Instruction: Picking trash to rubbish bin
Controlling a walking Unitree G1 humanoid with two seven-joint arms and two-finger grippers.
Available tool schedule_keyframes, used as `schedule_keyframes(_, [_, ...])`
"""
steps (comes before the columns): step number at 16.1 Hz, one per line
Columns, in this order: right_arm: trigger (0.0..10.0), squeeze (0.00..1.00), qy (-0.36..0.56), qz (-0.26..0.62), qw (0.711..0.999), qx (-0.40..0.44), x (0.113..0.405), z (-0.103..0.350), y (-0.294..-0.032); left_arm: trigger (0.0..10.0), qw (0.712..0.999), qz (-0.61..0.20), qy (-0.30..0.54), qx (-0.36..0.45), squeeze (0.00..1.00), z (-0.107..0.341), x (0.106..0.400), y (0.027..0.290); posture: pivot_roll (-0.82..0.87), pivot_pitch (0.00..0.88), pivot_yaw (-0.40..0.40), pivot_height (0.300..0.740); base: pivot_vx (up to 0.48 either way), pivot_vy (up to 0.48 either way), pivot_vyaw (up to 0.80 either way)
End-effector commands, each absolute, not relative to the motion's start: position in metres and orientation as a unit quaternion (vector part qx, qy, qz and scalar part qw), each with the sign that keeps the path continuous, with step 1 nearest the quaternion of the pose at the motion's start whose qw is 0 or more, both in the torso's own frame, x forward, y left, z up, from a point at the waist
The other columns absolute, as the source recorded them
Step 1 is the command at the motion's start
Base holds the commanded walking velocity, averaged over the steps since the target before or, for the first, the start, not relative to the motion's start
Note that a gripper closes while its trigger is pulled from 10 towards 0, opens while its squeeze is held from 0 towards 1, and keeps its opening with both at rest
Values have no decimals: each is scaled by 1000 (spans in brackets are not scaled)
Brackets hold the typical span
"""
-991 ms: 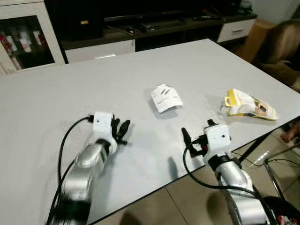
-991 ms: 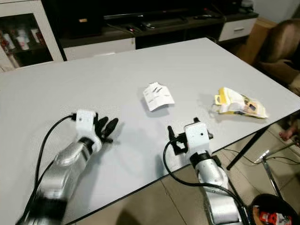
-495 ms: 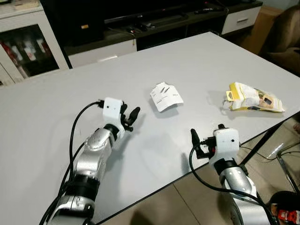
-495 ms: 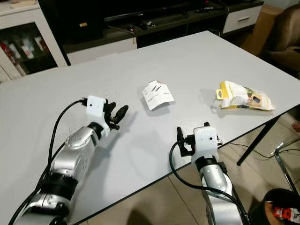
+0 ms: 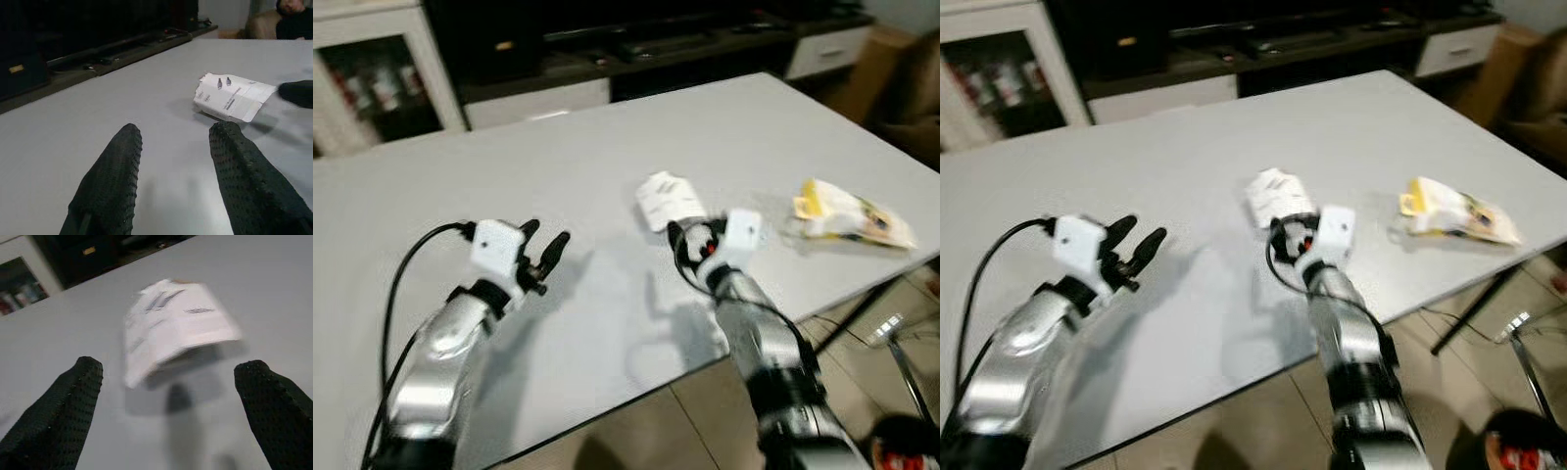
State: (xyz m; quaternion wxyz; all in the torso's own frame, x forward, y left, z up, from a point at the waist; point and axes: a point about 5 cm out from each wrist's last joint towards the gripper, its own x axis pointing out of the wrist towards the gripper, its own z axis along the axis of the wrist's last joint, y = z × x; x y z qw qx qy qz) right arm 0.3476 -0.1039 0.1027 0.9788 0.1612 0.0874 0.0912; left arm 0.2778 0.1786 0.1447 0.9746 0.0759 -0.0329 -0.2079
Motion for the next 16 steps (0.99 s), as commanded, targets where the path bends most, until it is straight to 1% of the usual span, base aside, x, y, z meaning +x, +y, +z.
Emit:
schedule_keyframes(1, [10000,1000,93,91,974,184,353,102,-103,10000,973,-213,-45,81,0,156,272,179,137,0,-48,740,0,0,0])
schedule_keyframes(4, [10000,1000,102,98,968,207,366,106,-93,10000,974,-203,-42,86,0,165,249,183,201,30,-86,740,0,0,0])
schedule_keyframes(6, [10000,1000,114,69,967,219,370,104,-95,10000,975,-202,-34,88,0,167,238,186,224,45,-103,740,0,0,0])
schedule_keyframes(8, [10000,1000,110,48,961,248,370,104,-96,10000,973,-211,-24,89,0,170,226,185,246,53,-110,740,0,0,0])
schedule_keyframes(12, [10000,1000,95,22,951,293,365,94,-103,10000,972,-212,-5,96,0,172,215,185,258,62,-100,740,0,0,0])
schedule_keyframes(13, [10000,1000,98,15,949,298,367,95,-105,10000,972,-212,-5,98,0,174,216,185,266,72,-96,740,0,0,0])
schedule_keyframes(14, [10000,1000,99,9,942,320,370,96,-107,10000,972,-210,-8,105,0,176,216,186,273,80,-93,740,0,0,0])
schedule_keyframes(15, [10000,114,101,7,936,336,374,101,-108,10000,972,-207,-12,113,0,181,216,188,304,113,-88,740,0,0,0])
schedule_keyframes(16, [10000,0,104,8,931,350,378,106,-106,10000,971,-206,-14,119,0,185,214,189,315,121,-87,740,0,0,0])
